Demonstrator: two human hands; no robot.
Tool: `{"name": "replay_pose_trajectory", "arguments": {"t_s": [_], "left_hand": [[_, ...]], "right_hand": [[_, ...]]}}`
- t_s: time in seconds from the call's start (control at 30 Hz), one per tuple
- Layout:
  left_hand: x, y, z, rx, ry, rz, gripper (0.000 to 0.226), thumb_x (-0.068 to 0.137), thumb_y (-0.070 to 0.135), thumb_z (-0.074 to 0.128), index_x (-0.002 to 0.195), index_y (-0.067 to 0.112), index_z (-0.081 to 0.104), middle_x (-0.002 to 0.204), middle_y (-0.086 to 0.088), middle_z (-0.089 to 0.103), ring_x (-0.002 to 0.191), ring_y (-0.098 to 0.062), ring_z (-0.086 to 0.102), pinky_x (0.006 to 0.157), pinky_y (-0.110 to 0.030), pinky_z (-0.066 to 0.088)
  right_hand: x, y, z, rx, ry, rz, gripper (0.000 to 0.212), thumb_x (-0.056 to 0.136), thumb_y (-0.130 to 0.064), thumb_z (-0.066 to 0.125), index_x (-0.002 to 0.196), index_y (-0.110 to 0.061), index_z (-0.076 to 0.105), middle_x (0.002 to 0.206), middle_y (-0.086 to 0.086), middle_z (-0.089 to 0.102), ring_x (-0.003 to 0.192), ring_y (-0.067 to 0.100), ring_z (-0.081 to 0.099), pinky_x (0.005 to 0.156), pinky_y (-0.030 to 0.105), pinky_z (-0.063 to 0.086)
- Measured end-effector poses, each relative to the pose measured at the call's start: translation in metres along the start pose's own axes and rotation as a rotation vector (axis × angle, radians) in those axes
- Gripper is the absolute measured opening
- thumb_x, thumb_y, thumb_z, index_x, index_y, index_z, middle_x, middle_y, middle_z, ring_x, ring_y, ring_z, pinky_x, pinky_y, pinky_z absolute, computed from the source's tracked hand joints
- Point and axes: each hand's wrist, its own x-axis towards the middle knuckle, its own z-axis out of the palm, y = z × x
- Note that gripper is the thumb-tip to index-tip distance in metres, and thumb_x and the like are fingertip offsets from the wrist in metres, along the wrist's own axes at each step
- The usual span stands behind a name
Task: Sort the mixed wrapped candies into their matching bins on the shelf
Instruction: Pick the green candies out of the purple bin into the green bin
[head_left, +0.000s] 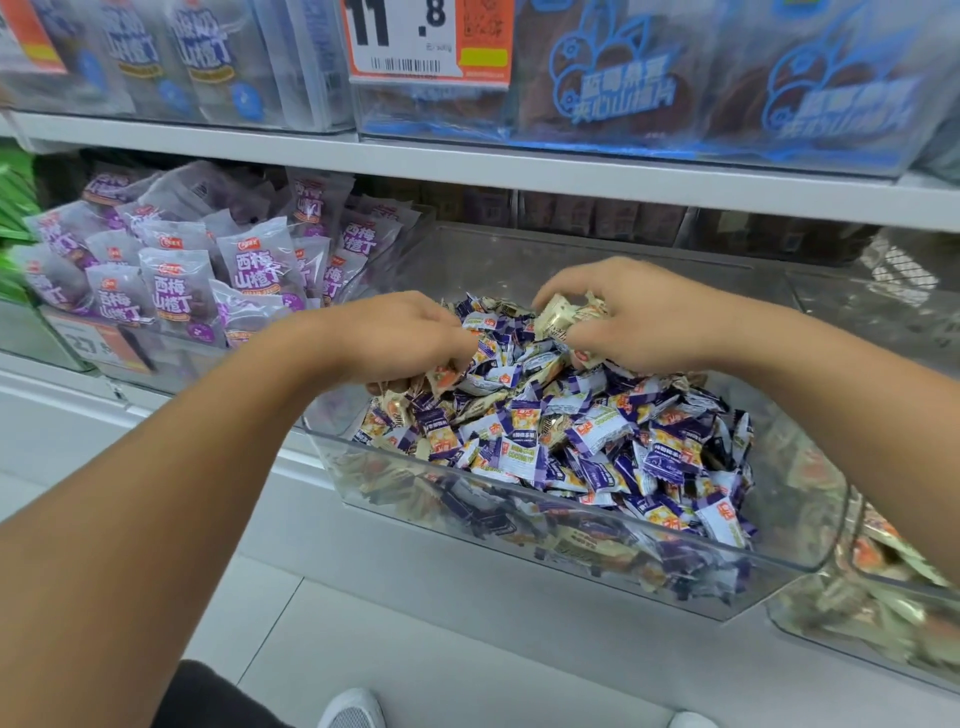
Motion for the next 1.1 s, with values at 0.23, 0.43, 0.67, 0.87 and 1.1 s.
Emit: {"name": "replay_pose_trajectory", "arguments": {"t_s": [0.23, 0.43, 0.67, 0.87, 1.1], "left_hand": [[0.005, 0.005, 0.011, -0.204, 0.115, 0.019, 0.017, 0.081, 0.008, 0.063, 0.071, 0.011, 0.051, 0.060, -0.005, 0.068, 0.043, -0.006, 0.055, 0.044, -0.018, 0.034], [0.004, 0.000, 0.007, 0.079, 0.025, 0.074, 0.018, 0.087, 0.017, 0.064, 0.096, 0.033, 0.063, 0.071, 0.007, 0.068, 0.049, -0.005, 0.053, 0.050, -0.020, 0.041], [0.007, -0.001, 0.012, 0.471, 0.038, 0.081, 0.051, 0.071, 0.063, 0.075, 0.076, 0.013, 0.064, 0.066, 0.008, 0.051, 0.061, -0.012, 0.047, 0.062, -0.027, 0.036], [0.011, -0.001, 0.012, 0.498, 0.069, 0.122, 0.028, 0.081, 0.033, 0.069, 0.065, 0.011, 0.062, 0.065, -0.008, 0.058, 0.064, -0.026, 0.051, 0.060, -0.035, 0.045], [-0.009, 0.015, -0.004, -0.243, 0.164, 0.217, 0.014, 0.088, 0.017, 0.066, 0.076, 0.015, 0.073, 0.060, -0.002, 0.062, 0.049, -0.011, 0.045, 0.044, -0.021, 0.035]], "right_hand": [[0.008, 0.000, 0.007, 0.043, 0.008, -0.019, 0.031, 0.084, -0.040, 0.075, 0.080, -0.011, 0.063, 0.063, 0.010, 0.057, 0.045, 0.012, 0.045, 0.044, 0.026, 0.034], [0.006, -0.007, 0.004, -0.199, 0.031, -0.099, 0.009, 0.083, -0.027, 0.074, 0.078, -0.029, 0.067, 0.072, -0.005, 0.068, 0.072, 0.016, 0.059, 0.063, 0.033, 0.048], [0.000, -0.011, 0.013, -0.406, -0.047, -0.030, 0.047, 0.085, -0.033, 0.077, 0.129, -0.028, 0.063, 0.101, 0.002, 0.064, 0.096, 0.028, 0.062, 0.068, 0.030, 0.038], [0.001, -0.001, 0.000, -0.158, 0.051, -0.087, 0.019, 0.081, -0.030, 0.079, 0.069, -0.021, 0.068, 0.059, 0.007, 0.063, 0.053, 0.014, 0.055, 0.060, 0.036, 0.051], [-0.040, -0.001, -0.019, 0.170, 0.149, -0.050, 0.031, 0.085, -0.034, 0.076, 0.075, -0.005, 0.070, 0.060, 0.020, 0.061, 0.045, 0.013, 0.047, 0.046, 0.024, 0.038]]}}
